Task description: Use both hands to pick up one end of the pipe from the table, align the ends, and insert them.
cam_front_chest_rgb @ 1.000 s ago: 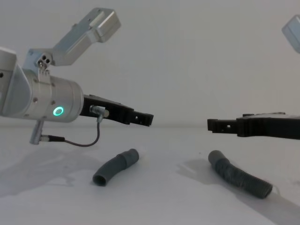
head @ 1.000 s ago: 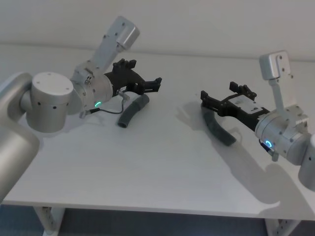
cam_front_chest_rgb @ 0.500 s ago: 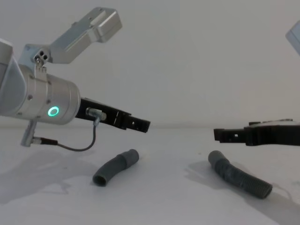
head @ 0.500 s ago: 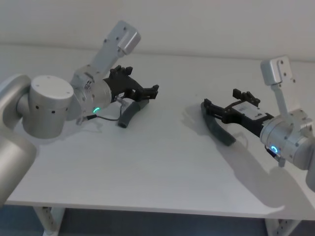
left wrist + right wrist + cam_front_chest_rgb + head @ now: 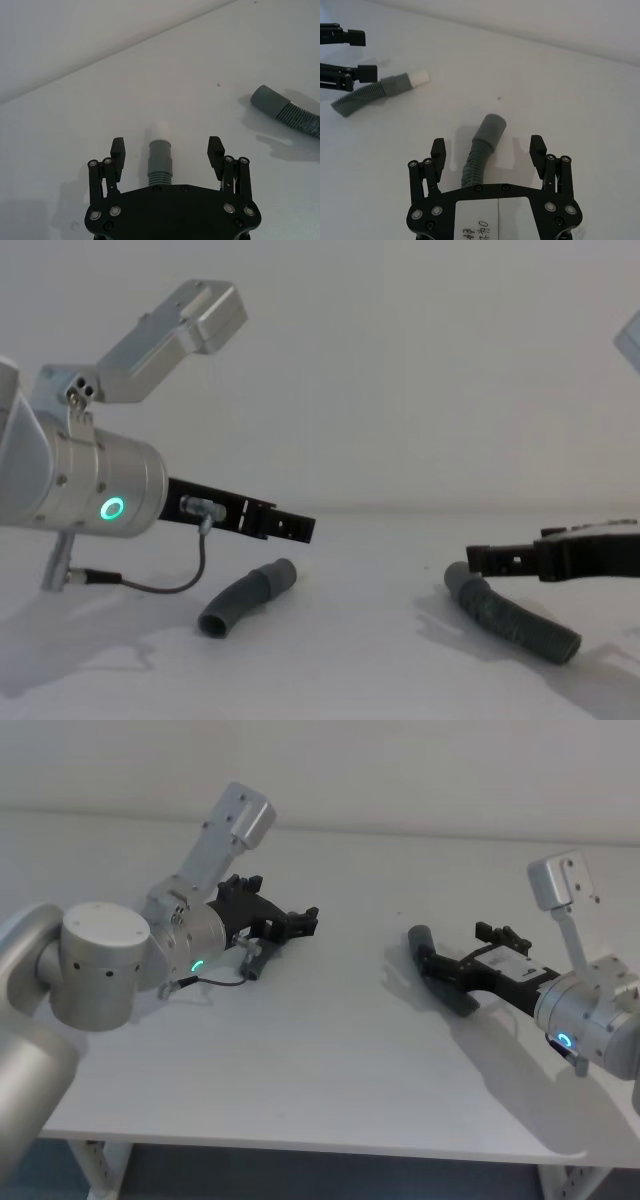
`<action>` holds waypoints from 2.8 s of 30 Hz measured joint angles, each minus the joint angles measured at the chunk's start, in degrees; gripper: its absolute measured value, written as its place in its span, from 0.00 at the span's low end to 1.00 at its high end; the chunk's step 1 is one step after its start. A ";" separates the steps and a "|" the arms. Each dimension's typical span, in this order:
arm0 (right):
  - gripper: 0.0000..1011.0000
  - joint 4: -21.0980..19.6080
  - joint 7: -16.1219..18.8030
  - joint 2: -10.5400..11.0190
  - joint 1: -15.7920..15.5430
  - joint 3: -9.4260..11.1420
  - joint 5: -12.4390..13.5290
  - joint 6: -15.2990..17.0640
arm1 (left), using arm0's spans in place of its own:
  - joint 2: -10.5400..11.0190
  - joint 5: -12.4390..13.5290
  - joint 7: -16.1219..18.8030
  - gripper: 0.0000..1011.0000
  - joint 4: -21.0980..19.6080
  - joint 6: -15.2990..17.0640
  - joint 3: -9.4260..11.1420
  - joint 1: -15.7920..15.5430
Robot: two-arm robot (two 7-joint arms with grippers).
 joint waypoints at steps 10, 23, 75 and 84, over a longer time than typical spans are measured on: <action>0.99 -0.02 0.75 0.89 -0.23 -0.56 0.18 1.84 | -1.85 -1.46 0.31 0.99 1.72 -1.25 -1.79 1.56; 0.99 0.29 1.45 1.52 -0.25 -1.48 0.38 2.87 | -1.85 -1.93 -0.47 0.99 2.87 -0.30 -2.76 2.28; 0.99 3.90 1.92 -0.15 1.13 -2.67 -1.04 4.26 | 0.82 0.01 -7.74 0.99 8.00 0.63 -2.69 0.48; 0.88 4.23 1.99 -0.25 1.19 -2.61 -1.19 4.38 | 0.76 0.21 -7.94 0.88 8.13 0.49 -2.87 0.53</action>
